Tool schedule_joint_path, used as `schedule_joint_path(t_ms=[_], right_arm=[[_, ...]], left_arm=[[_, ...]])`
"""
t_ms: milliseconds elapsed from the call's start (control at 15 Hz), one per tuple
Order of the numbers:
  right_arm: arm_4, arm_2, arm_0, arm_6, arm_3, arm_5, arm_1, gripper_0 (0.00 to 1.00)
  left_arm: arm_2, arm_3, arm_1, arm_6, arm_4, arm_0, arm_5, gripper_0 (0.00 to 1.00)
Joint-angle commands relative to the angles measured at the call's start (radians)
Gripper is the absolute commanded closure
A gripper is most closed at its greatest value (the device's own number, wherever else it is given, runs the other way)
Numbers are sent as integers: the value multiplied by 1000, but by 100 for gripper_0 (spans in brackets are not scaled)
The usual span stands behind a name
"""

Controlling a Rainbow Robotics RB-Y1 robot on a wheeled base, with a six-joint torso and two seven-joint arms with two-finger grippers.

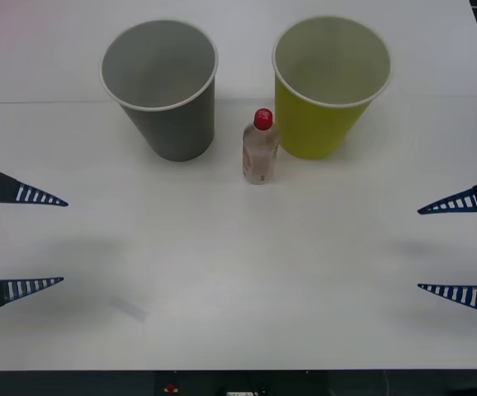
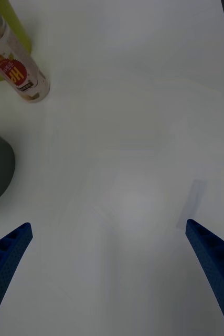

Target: Put the can into the green bin and the plastic bottle into the gray bin

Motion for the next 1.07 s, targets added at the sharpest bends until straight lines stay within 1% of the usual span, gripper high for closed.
schedule_joint_path(t_ms=[67,267,333,467,800,1067], right_arm=[[-37,66,15,6,-21,114,-2,0],[-35,101,107,-3,-122,321,-14,0],[-35,121,144,-5,-157,405,-22,0],[-35,170,184,-3,-197,525,-23,0],[-35,357,193,3,-239,817,-23,0],[-35,501,155,-6,-245,995,-22,0]], left_arm=[[0,0,0,0,0,0,0,0],[0,0,0,0,0,0,0,0],[0,0,0,0,0,0,0,0],[0,0,0,0,0,0,0,0],[0,0,0,0,0,0,0,0],[0,0,0,0,0,0,0,0]])
